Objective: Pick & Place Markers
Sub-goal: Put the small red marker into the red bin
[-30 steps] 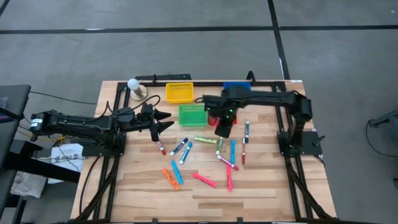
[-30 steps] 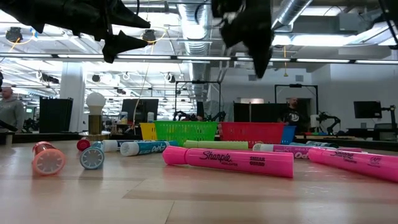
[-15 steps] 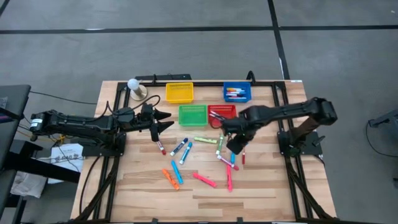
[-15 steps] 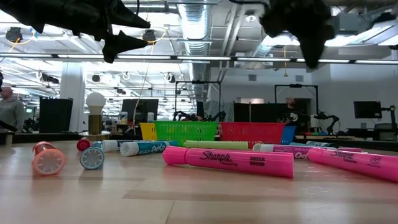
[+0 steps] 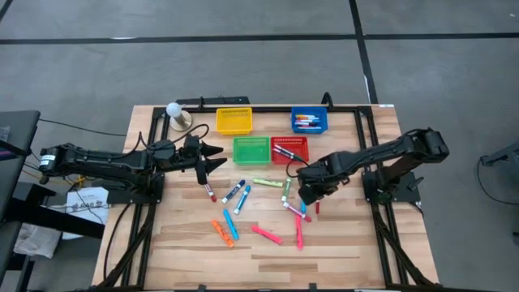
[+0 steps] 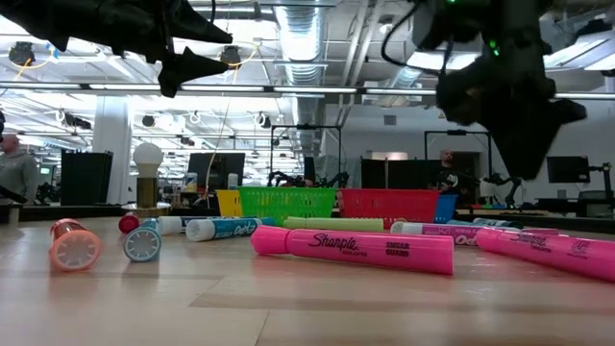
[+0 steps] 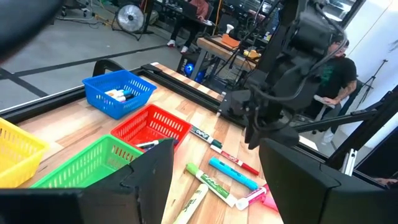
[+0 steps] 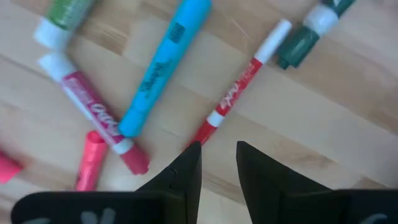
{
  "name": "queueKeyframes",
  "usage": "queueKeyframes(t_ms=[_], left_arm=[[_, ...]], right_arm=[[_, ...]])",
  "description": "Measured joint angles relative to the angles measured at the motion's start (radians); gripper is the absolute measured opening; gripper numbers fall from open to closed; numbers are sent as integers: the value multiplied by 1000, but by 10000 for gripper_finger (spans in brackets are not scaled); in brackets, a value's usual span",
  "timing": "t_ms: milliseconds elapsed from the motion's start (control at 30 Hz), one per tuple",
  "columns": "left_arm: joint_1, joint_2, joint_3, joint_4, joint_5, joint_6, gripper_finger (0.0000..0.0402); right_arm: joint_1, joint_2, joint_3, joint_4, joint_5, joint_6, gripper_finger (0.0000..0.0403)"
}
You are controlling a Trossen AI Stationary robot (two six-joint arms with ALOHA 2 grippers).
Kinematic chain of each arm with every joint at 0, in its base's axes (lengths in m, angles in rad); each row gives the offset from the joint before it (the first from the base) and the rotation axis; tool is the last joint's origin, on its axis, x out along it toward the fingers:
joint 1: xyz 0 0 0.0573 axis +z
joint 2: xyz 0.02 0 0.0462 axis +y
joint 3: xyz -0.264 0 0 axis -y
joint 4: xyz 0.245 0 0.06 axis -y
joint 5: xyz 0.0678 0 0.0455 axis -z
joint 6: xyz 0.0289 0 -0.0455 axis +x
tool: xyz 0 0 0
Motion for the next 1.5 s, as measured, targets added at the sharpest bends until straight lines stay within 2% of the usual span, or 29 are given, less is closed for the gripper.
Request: queueKeyframes(t_ms=[200,433,800,1167,1500], left_arm=[[0,0,0,0,0,0,236],[0,0,0,2,0,3,236],[0,0,0,5,0,3,236],[0,0,0,21,0,2,236],[0,0,0,31,0,2,236]], right_arm=[[0,0,-78,58,0,71,92],[-7,0,-143,217,0,116,92],[-14,0,-209,280,8,145,92],[-16,109,-206,329,27,144,91],[-7,69,-212,321,71,144,41]])
